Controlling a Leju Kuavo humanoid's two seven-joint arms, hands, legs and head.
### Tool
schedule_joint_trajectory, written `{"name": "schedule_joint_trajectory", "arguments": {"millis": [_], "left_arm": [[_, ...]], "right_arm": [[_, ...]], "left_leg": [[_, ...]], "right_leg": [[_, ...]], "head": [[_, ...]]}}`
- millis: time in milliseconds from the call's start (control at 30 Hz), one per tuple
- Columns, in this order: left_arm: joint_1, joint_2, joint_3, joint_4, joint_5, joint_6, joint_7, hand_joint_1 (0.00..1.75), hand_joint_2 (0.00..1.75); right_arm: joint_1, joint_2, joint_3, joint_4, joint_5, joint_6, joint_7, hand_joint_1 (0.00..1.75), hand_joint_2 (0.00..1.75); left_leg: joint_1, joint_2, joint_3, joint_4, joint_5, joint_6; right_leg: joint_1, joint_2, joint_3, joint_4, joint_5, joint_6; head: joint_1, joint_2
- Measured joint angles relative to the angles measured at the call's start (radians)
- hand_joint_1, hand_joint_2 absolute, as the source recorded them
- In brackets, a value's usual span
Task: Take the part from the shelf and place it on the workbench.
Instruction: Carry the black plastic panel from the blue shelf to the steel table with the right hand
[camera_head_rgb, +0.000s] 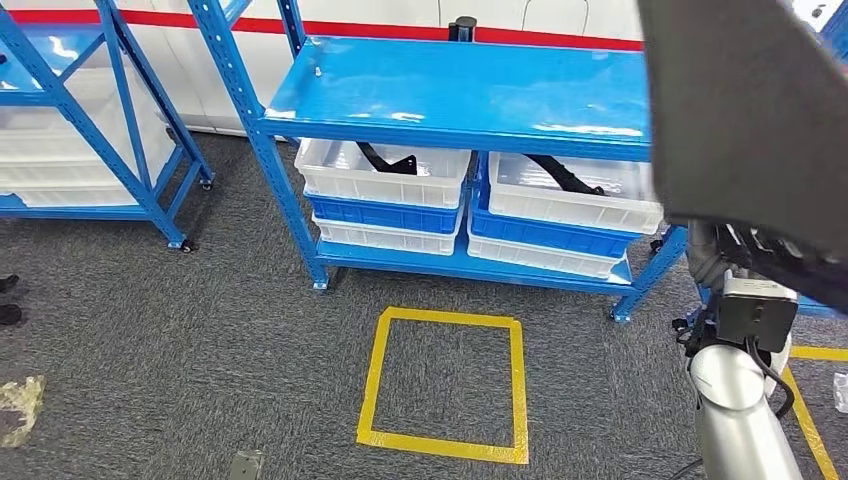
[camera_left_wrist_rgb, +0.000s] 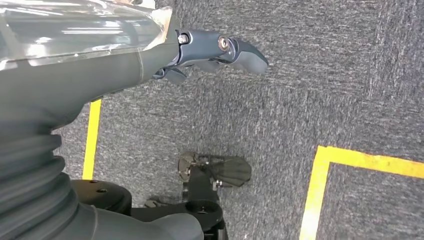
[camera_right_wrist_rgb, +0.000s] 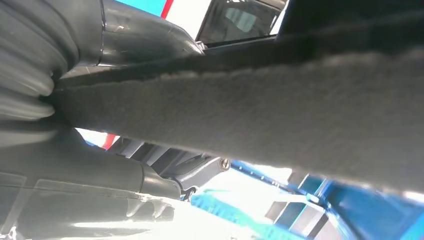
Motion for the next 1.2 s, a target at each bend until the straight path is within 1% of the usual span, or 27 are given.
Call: {"name": "schedule_joint_trajectory", "arguments": {"millis": [33, 100, 133, 167, 200, 233, 267, 333, 367, 400, 467, 500, 567, 633, 667, 700, 733, 800, 867, 900, 967, 1000, 1033, 1100, 1133, 1167, 1200], "left_arm": [[0.0, 0.0, 0.0, 0.0, 0.001, 0.0, 0.0, 0.0, 1.75], [0.0, 0.0, 0.0, 0.0, 0.001, 0.0, 0.0, 0.0, 1.75], [0.0, 0.0, 0.0, 0.0, 0.001, 0.0, 0.0, 0.0, 1.75], [0.0, 0.0, 0.0, 0.0, 0.0, -0.001, 0.0, 0.0, 1.75], [0.0, 0.0, -0.001, 0.0, -0.001, -0.001, 0.0, 0.0, 1.75], [-0.001, 0.0, -0.002, -0.001, -0.003, -0.001, 0.0, 0.0, 1.75], [-0.002, 0.0, -0.003, -0.003, -0.005, -0.001, 0.0, 0.0, 1.75], [-0.008, 0.0, -0.007, -0.007, -0.007, -0.001, 0.001, 0.0, 1.75], [-0.011, 0.0, -0.009, -0.008, -0.007, -0.001, 0.001, 0.0, 1.75], [-0.012, 0.0, -0.009, -0.009, -0.007, -0.001, 0.001, 0.0, 1.75], [-0.011, 0.0, -0.01, -0.009, -0.005, -0.001, 0.0, 0.0, 1.75], [-0.01, 0.001, -0.01, -0.009, -0.003, -0.001, -0.001, 0.0, 1.75], [-0.009, 0.001, -0.01, -0.009, 0.001, -0.001, -0.003, 0.0, 1.75], [-0.008, 0.002, -0.01, -0.009, 0.002, -0.001, -0.006, 0.0, 1.75], [-0.008, 0.002, -0.01, -0.009, 0.002, -0.001, -0.007, 0.0, 1.75], [-0.008, 0.002, -0.01, -0.009, 0.002, 0.0, -0.008, 0.0, 1.75], [-0.008, 0.001, -0.01, -0.009, 0.002, 0.0, -0.008, 0.0, 1.75], [-0.008, 0.002, -0.01, -0.009, 0.002, 0.001, -0.008, 0.0, 1.75], [-0.008, 0.001, -0.011, -0.009, 0.002, 0.003, -0.008, 0.0, 1.75], [-0.008, 0.002, -0.011, -0.01, 0.002, 0.005, -0.008, 0.0, 1.75], [-0.006, 0.002, -0.011, -0.009, 0.003, 0.009, -0.007, 0.0, 1.75], [-0.006, 0.002, -0.011, -0.009, 0.003, 0.009, -0.007, 0.0, 1.75], [-0.005, 0.002, -0.011, -0.009, 0.004, 0.01, -0.007, 0.0, 1.75], [-0.004, 0.002, -0.011, -0.009, 0.004, 0.01, -0.007, 0.0, 1.75], [-0.003, 0.001, -0.011, -0.009, 0.004, 0.01, -0.007, 0.0, 1.75], [-0.003, 0.001, -0.011, -0.009, 0.004, 0.01, -0.007, 0.0, 1.75], [-0.003, 0.001, -0.011, -0.009, 0.004, 0.01, -0.007, 0.0, 1.75]], "right_arm": [[-0.001, 0.001, 0.0, 0.0, 0.0, 0.0, 0.0, 1.75, 1.75], [-0.003, 0.003, 0.0, 0.0, 0.001, 0.0, 0.0, 1.75, 1.75], [-0.003, 0.004, 0.0, 0.0, 0.003, 0.0, 0.0, 1.75, 1.75], [-0.004, 0.004, 0.0, 0.0, 0.006, 0.0, 0.001, 1.75, 1.75], [-0.004, 0.005, 0.0, 0.0, 0.009, -0.001, 0.002, 1.75, 1.75], [-0.004, 0.006, 0.0, 0.0, 0.014, -0.002, 0.003, 1.75, 1.75], [-0.004, 0.006, -0.001, -0.001, 0.018, -0.004, 0.005, 1.75, 1.75], [-0.006, 0.006, -0.003, -0.004, 0.026, -0.006, 0.008, 1.75, 1.75], [-0.007, 0.006, -0.004, -0.006, 0.028, -0.007, 0.009, 1.75, 1.75], [-0.008, 0.006, -0.005, -0.007, 0.03, -0.008, 0.01, 1.75, 1.75], [-0.007, 0.006, -0.005, -0.007, 0.032, -0.008, 0.013, 1.75, 1.75], [-0.005, 0.006, -0.005, -0.007, 0.033, -0.007, 0.015, 1.75, 1.75], [-0.003, 0.006, -0.006, -0.006, 0.036, -0.006, 0.018, 1.75, 1.75], [-0.003, 0.006, -0.006, -0.006, 0.036, -0.005, 0.019, 1.75, 1.75], [-0.002, 0.006, -0.006, -0.005, 0.036, -0.005, 0.019, 1.75, 1.75], [-0.001, 0.006, -0.006, -0.004, 0.036, -0.005, 0.019, 1.75, 1.75], [0.0, 0.006, -0.006, -0.004, 0.036, -0.005, 0.019, 1.75, 1.75], [-0.001, 0.006, -0.006, -0.004, 0.037, -0.005, 0.019, 1.75, 1.75], [-0.001, 0.006, -0.007, -0.004, 0.039, -0.004, 0.019, 1.75, 1.75], [-0.002, 0.006, -0.008, -0.004, 0.039, -0.004, 0.019, 1.75, 1.75], [-0.001, 0.007, -0.009, -0.004, 0.039, -0.002, 0.019, 1.75, 1.75], [-0.001, 0.008, -0.009, -0.004, 0.039, -0.001, 0.019, 1.75, 1.75], [-0.001, 0.009, -0.009, -0.004, 0.039, -0.001, 0.019, 1.75, 1.75], [-0.003, 0.01, -0.009, -0.004, 0.039, 0.0, 0.019, 1.75, 1.75], [-0.003, 0.011, -0.009, -0.004, 0.039, 0.0, 0.019, 1.75, 1.75], [-0.003, 0.012, -0.009, -0.004, 0.04, 0.0, 0.019, 1.75, 1.75], [-0.003, 0.012, -0.009, -0.004, 0.04, 0.0, 0.019, 1.75, 1.75]], "left_leg": [[0.003, -0.001, -0.013, 0.041, -0.047, -0.006], [0.008, -0.001, -0.042, 0.172, -0.153, -0.016], [0.011, -0.001, -0.05, 0.235, -0.179, -0.02], [0.014, -0.001, -0.047, 0.276, -0.183, -0.022], [0.017, -0.001, -0.029, 0.283, -0.168, -0.023], [0.019, -0.001, 0.007, 0.254, -0.145, -0.023], [0.022, -0.001, 0.058, 0.196, -0.13, -0.022], [0.021, -0.003, 0.157, 0.061, -0.14, -0.016], [0.017, -0.004, 0.183, 0.016, -0.151, -0.011], [0.011, -0.005, 0.19, -0.004, -0.156, -0.004], [0.004, -0.002, 0.175, -0.014, -0.138, 0.015], [0.003, 0.0, 0.165, -0.017, -0.126, 0.024], [0.004, 0.005, 0.14, -0.021, -0.098, 0.04], [0.002, 0.006, 0.107, -0.02, -0.072, 0.046], [0.001, 0.006, 0.091, -0.02, -0.06, 0.046], [0.001, 0.007, 0.073, -0.019, -0.047, 0.045], [0.001, 0.007, 0.057, -0.018, -0.034, 0.042], [0.002, 0.006, 0.027, -0.013, -0.011, 0.033], [-0.001, 0.006, 0.011, -0.008, 0.011, 0.021], [-0.001, 0.005, 0.007, -0.009, 0.022, 0.016], [0.001, 0.004, 0.003, -0.012, 0.035, 0.004], [0.004, 0.003, -0.004, -0.003, 0.02, -0.002], [0.007, 0.002, -0.015, 0.024, -0.017, -0.008], [0.012, 0.001, -0.048, 0.135, -0.127, -0.017], [0.014, 0.0, -0.062, 0.204, -0.169, -0.02], [0.015, 0.0, -0.068, 0.259, -0.187, -0.023], [0.017, 0.0, -0.059, 0.287, -0.182, -0.024]], "right_leg": [[-0.003, -0.002, -0.01, 0.0, 0.012, -0.011], [0.002, -0.003, -0.035, 0.003, 0.036, -0.022], [0.004, -0.003, -0.05, 0.004, 0.047, -0.022], [0.005, -0.004, -0.065, 0.007, 0.057, -0.021], [0.006, -0.003, -0.08, 0.011, 0.066, -0.019], [0.006, -0.003, -0.094, 0.015, 0.074, -0.016], [0.006, -0.003, -0.106, 0.021, 0.081, -0.012], [0.008, -0.004, -0.124, 0.029, 0.094, 0.0], [0.008, -0.005, -0.129, 0.031, 0.101, 0.008], [0.007, -0.006, -0.134, 0.03, 0.11, 0.016], [0.004, -0.007, -0.145, 0.03, 0.121, 0.03], [0.002, -0.006, -0.157, 0.043, 0.107, 0.031], [-0.001, -0.004, -0.19, 0.123, 0.031, 0.018], [0.0, -0.003, -0.217, 0.248, -0.046, 0.01], [0.0, -0.003, -0.217, 0.293, -0.058, 0.016], [-0.001, -0.003, -0.204, 0.309, -0.051, 0.026], [-0.002, -0.003, -0.176, 0.29, -0.032, 0.037], [-0.003, -0.003, -0.077, 0.167, -0.006, 0.051], [0.003, -0.001, -0.002, 0.051, -0.019, 0.04], [0.008, 0.001, 0.011, 0.025, -0.028, 0.031], [0.007, 0.001, -0.004, 0.024, -0.017, 0.011], [0.005, 0.0, -0.012, 0.025, -0.007, 0.001], [0.001, -0.001, -0.022, 0.025, 0.005, -0.011], [0.002, -0.003, -0.045, 0.025, 0.031, -0.026], [0.004, -0.004, -0.059, 0.026, 0.044, -0.03], [0.006, -0.004, -0.074, 0.027, 0.057, -0.029], [0.007, -0.003, -0.091, 0.029, 0.069, -0.028]], "head": [[-0.001, 0.0], [-0.002, 0.0], [-0.002, 0.0], [-0.002, 0.0], [-0.002, 0.0], [-0.003, 0.0], [-0.003, 0.0], [-0.001, 0.0], [0.0, 0.0], [0.002, 0.0], [0.002, 0.0], [0.002, 0.0], [0.006, 0.0], [0.01, 0.0], [0.01, 0.0], [0.01, 0.0], [0.01, 0.0], [0.011, 0.0], [0.01, 0.0], [0.008, 0.0], [0.007, 0.0], [0.007, 0.0], [0.006, 0.0], [0.006, 0.0], [0.005, 0.0], [0.005, 0.0], [0.005, 0.0]]}}
